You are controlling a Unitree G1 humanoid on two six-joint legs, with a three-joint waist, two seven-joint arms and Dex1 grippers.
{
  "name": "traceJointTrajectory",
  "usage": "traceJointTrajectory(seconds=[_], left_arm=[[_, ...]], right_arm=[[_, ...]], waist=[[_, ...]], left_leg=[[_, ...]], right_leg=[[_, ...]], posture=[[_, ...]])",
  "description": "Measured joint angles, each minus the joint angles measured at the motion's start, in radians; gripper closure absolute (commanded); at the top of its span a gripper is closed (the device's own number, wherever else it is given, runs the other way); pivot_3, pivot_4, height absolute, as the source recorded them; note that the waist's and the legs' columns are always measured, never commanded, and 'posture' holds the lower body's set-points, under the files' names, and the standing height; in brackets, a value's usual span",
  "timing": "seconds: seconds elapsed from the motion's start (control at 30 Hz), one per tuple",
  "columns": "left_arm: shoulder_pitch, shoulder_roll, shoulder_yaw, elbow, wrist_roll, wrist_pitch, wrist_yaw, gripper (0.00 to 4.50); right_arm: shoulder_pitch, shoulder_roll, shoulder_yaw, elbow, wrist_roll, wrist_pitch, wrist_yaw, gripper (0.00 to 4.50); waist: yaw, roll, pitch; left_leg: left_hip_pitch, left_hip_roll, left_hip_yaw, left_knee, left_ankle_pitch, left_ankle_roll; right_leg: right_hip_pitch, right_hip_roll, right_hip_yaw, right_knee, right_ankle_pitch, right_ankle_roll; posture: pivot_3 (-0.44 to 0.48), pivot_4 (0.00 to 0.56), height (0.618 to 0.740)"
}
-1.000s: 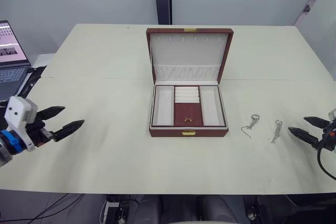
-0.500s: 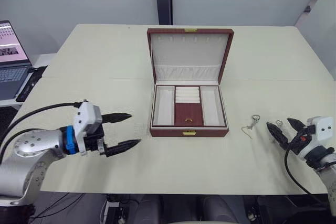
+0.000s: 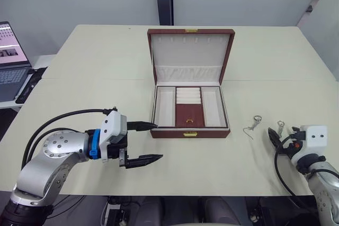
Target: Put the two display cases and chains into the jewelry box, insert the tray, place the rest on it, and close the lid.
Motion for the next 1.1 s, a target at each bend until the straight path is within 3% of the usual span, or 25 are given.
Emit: traceJointTrajectory(seconds=[0.17, 0.23, 0.37, 0.7, 1.1], left_arm=[[0.003, -0.014, -0.001, 0.0, 0.005, -0.019, 0.004, 0.0], [0.003, -0.016, -0.001, 0.0, 0.008, -0.021, 0.006, 0.0], [0.004, -0.025, -0.001, 0.0, 0.009, -0.024, 0.007, 0.0], [0.021, -0.044, -0.001, 0.003, 0.025, -0.039, 0.01, 0.0], [0.001, -0.049, -0.001, 0.004, 0.023, -0.032, 0.029, 0.0]], right_arm=[[-0.01, 0.018, 0.019, 0.022, -0.015, -0.003, -0.028, 0.2], [-0.014, 0.02, 0.023, 0.024, -0.015, -0.004, -0.029, 0.62], [-0.02, 0.024, 0.039, 0.029, -0.013, -0.017, -0.028, 1.99], [-0.027, 0.024, 0.018, 0.081, -0.01, -0.057, -0.027, 4.35], [-0.016, 0.021, -0.014, 0.099, 0.039, -0.087, 0.03, 4.45]], waist=[[0.0, 0.0, 0.0], [-0.001, 0.0, 0.0], [0.0, 0.0, -0.001], [0.0, -0.001, -0.001], [0.0, -0.001, -0.001]], left_leg=[[0.0, 0.0, 0.0, 0.0, 0.0, 0.0], [0.001, 0.0, 0.0, 0.0, 0.0, 0.0], [0.001, 0.0, 0.0, 0.0, 0.0, 0.0], [0.001, 0.0, 0.0, 0.0, 0.0, 0.0], [0.001, 0.0, 0.0, 0.0, 0.0, 0.0]], right_leg=[[0.0, 0.0, 0.0, 0.0, 0.0, 0.0], [0.0, 0.0, 0.0, 0.0, 0.0, 0.0], [0.001, 0.0, 0.0, 0.0, 0.0, 0.0], [0.001, 0.0, 0.0, 0.0, 0.0, 0.0], [0.001, 0.0, 0.0, 0.0, 0.0, 0.0]], posture=[[0.0, 0.15, 0.74], [0.0, 0.15, 0.74], [0.0, 0.15, 0.74], [0.0, 0.15, 0.74], [0.0, 0.15, 0.74]])
